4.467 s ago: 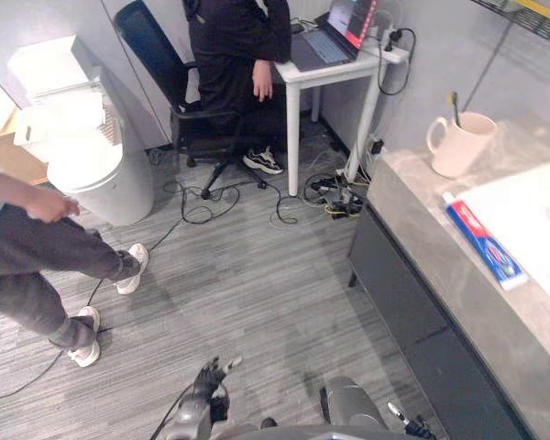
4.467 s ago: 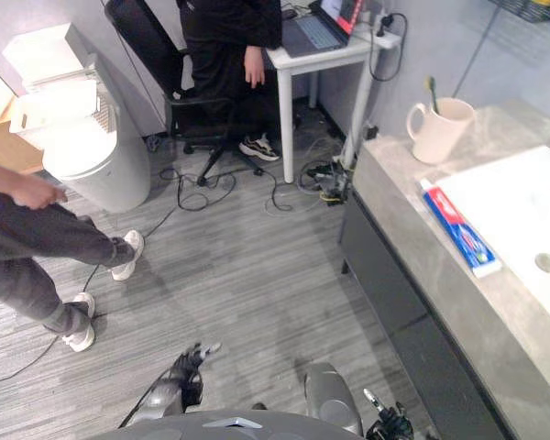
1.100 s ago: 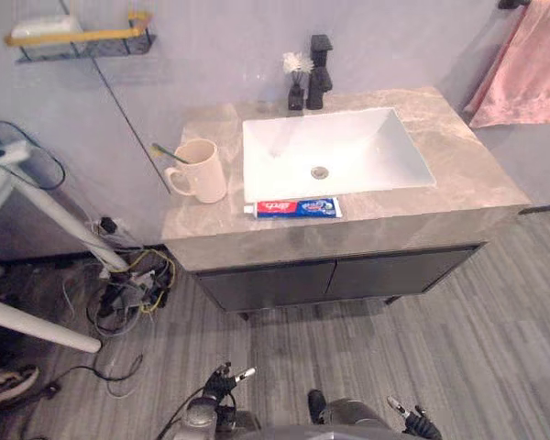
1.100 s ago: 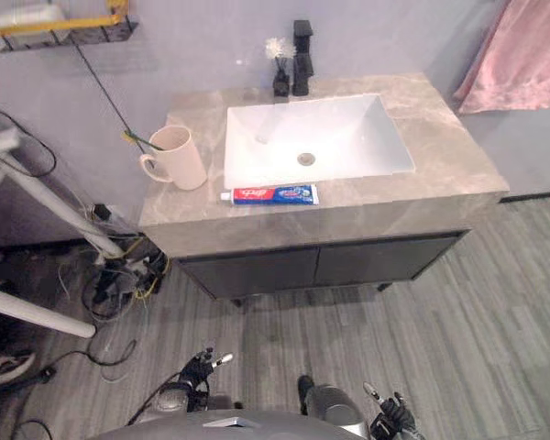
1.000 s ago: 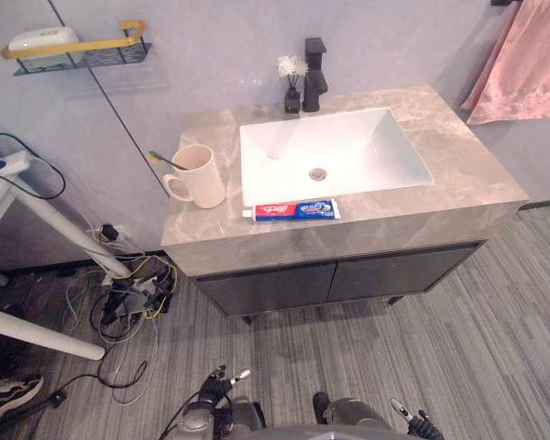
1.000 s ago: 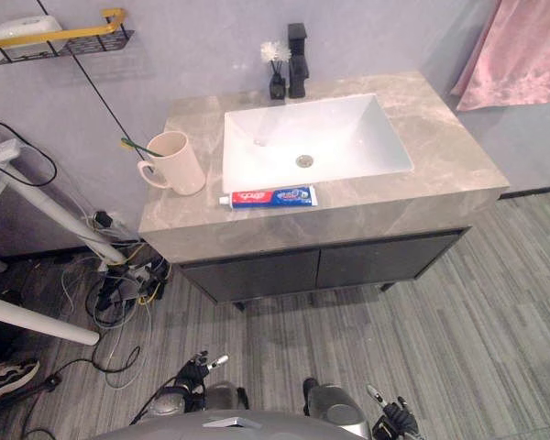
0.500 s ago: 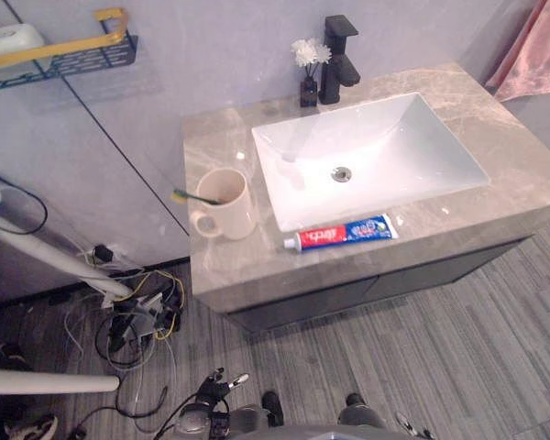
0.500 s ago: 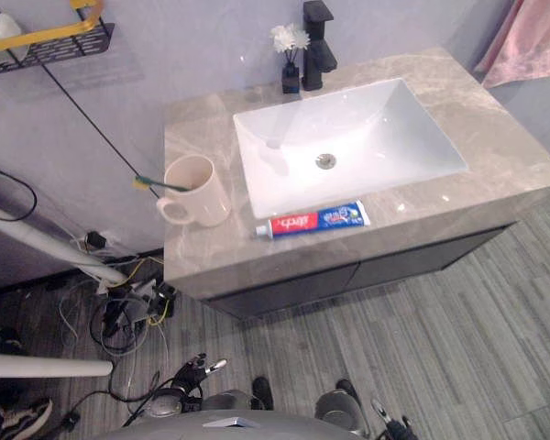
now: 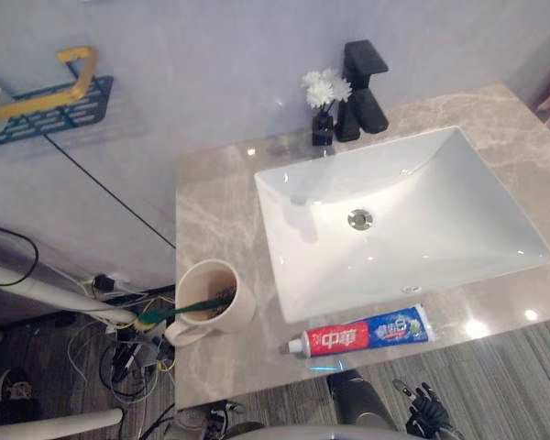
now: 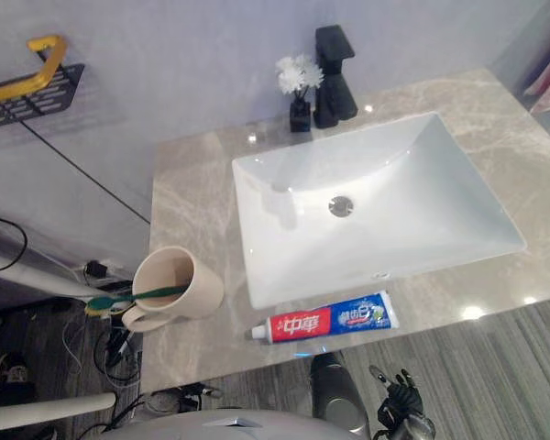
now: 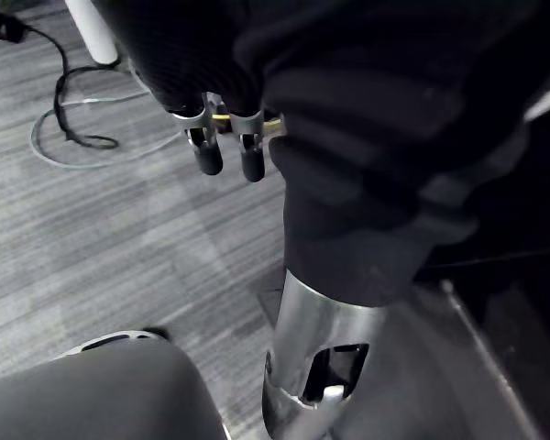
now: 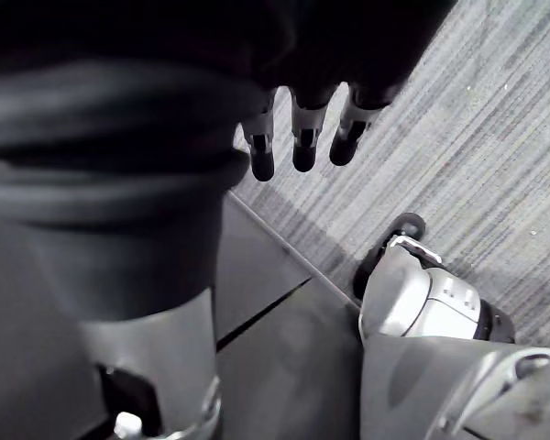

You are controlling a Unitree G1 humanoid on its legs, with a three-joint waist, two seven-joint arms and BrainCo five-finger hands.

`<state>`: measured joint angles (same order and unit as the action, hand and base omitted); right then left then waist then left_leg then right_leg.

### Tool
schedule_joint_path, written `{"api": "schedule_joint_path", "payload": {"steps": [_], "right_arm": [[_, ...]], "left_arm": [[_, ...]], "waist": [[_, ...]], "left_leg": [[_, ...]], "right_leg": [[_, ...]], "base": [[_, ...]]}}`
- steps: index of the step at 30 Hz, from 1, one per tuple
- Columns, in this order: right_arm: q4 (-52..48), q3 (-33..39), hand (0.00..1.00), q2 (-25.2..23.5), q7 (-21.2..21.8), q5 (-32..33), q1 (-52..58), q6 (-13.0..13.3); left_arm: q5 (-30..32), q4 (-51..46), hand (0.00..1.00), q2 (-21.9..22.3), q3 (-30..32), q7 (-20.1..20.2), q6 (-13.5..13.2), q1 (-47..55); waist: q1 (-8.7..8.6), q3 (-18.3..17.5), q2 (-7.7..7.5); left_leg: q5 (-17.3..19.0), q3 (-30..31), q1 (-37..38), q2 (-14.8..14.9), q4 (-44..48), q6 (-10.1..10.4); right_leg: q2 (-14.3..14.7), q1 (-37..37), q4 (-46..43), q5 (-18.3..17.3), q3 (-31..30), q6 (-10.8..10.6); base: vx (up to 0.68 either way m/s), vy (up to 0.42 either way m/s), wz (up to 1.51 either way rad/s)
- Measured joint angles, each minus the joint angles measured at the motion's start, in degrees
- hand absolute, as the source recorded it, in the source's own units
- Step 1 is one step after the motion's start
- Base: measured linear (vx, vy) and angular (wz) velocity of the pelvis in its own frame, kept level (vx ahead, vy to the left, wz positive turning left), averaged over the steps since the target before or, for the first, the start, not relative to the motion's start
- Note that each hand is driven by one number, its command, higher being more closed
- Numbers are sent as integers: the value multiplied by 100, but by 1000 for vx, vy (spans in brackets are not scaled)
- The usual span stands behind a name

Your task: Organize washtable

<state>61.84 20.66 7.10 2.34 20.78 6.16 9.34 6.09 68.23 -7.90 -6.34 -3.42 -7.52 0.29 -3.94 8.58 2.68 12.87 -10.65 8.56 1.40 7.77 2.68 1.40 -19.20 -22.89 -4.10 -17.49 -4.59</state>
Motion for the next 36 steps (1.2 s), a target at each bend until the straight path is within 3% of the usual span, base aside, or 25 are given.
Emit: {"api": "schedule_joint_path", "payload": {"steps": [3, 7, 12, 15, 17, 18, 22, 23, 24, 25, 26, 29, 30, 31, 32, 33, 34, 35, 36], "right_arm": [[253, -15, 0, 7, 26, -13, 41, -4], [582, -14, 0, -106, 48, -14, 59, -11], [610, -24, 0, -146, 82, -15, 278, -26], [591, -76, 0, -146, 77, -92, 337, -83], [590, -242, 0, -155, 74, -178, 403, -115], [589, -326, 0, -157, 63, -177, 424, -116], [559, -443, 0, -133, 17, -165, 267, -41], [550, -448, 0, -141, 12, -162, 163, 11], [530, -449, 0, -156, 12, -162, 144, 22], [483, -432, 0, -164, 19, -159, 85, 88], [459, -428, 0, -115, 17, -159, 69, 124], [346, -400, 0, -66, 18, -159, 152, 126], [341, -376, 0, -82, 22, -160, 205, 118], [350, -261, 0, -97, 28, -160, 233, 105], [351, -147, 0, -135, 29, -152, 247, 82], [378, 58, 0, -128, 20, -160, 217, 25], [454, 87, 0, -192, 11, -161, 241, -67], [515, 101, 0, -194, -2, -159, 304, -76], [581, 121, 0, -160, -7, -157, 305, -80]], "left_arm": [[-5, -93, 0, 3, 295, 61, -15, 75], [-40, -101, 0, 8, 484, 69, -132, 3], [-71, -102, 0, 38, 597, 75, -137, 21], [-72, -102, 0, 80, 596, 73, -137, 26], [-81, -108, 0, 83, 600, 67, -139, 8], [-81, -132, 0, 86, 602, 66, -140, 6], [-89, -329, 0, 104, 598, 63, -160, -63], [-119, -408, 0, 97, 635, 55, -167, -43], [-121, -406, 0, 87, 644, 55, -167, -39], [-119, -406, 0, 99, 671, 64, -165, -65], [-120, -433, 0, 165, 690, 65, -172, -40], [-118, -422, 0, 263, 694, 73, -168, 30], [-118, -406, 0, 279, 695, 83, -163, 70], [-117, -402, 0, 300, 714, 100, -156, 127], [-115, -401, 0, 335, 751, 106, -152, 175], [-113, -362, 0, 354, 755, 116, -151, 53], [-112, -320, 0, 251, 759, 129, -110, -1], [-110, -321, 0, 209, 747, 137, -97, 42], [-110, -315, 0, 212, 738, 134, -84, 66]], "waist": [[6, -118, -61], [122, -190, -184], [130, -248, -227], [125, -261, -189], [114, -196, -268], [112, -200, -192], [118, 16, -232], [198, 57, -231], [210, -4, -330], [212, 48, -374], [185, 74, -386], [66, -14, -217], [32, -68, -127], [-3, -166, 16], [-28, -325, 138], [-200, -344, 240], [-170, -219, -16], [-144, -248, -134], [-108, -225, -86]], "left_leg": [[13, 85, 40, 156, 63, -2], [106, 145, 35, 274, -66, 94], [219, 131, 167, 300, 71, 85], [248, 160, 76, 345, 132, 134], [243, 281, 43, 392, 256, 163], [218, 452, -50, 462, 383, 202], [324, 1083, -501, 707, 1034, 383], [261, 1207, -542, 773, 988, 503], [202, 1196, -499, 767, 919, 523], [357, 897, -788, 821, 2068, 373], [533, 745, -985, 834, 3293, 284], [631, 464, -792, 858, 4150, 266], [606, 245, -538, 917, 3742, 250], [654, -54, -189, 970, 2541, 229], [843, -178, -55, 983, 1837, 255], [1117, -270, 46, 1044, 763, 213], [878, -506, 82, 931, 584, 265], [758, -541, 134, 779, 477, 317], [729, -610, 155, 771, 431, 328]], "right_leg": [[-3, 321, 415, 170, 174, -38], [-41, 656, 1182, 687, 309, -75], [-121, 1079, 1629, 880, 371, -68], [-156, 1136, 1798, 906, 481, -48], [-141, 1126, 1612, 896, 611, -23], [-112, 1133, 1549, 878, 762, 10], [30, 1107, 1179, 709, 1357, 266], [50, 1004, 977, 610, 1486, 385], [-2, 966, 995, 609, 1522, 424], [-95, 889, 939, 663, 1667, 568], [-108, 885, 944, 662, 1690, 565], [-41, 939, 1240, 703, 1692, 453], [37, 920, 1479, 785, 1656, 328], [135, 896, 1845, 929, 1652, 123], [180, 743, 1905, 958, 1647, 95], [310, 253, 1203, 892, 1634, 228], [143, 247, 657, 754, 1453, 367], [95, 399, 794, 518, 1333, 266], [104, 465, 1061, 641, 1228, 144]], "base": [[-57, 32, 30], [-100, 61, 15], [-117, 20, -1], [-121, -26, 4], [-106, -90, 34], [-86, -145, 72], [-124, -159, 78], [-126, -166, 35], [146, -191, 39], [165, -111, 24], [143, -83, 21], [-130, 49, 4], [-119, 137, -11], [-76, 131, -5], [84, 146, 42], [124, 64, 44], [114, 69, 37], [-10, 11, -29], [-33, 50, -39]]}}
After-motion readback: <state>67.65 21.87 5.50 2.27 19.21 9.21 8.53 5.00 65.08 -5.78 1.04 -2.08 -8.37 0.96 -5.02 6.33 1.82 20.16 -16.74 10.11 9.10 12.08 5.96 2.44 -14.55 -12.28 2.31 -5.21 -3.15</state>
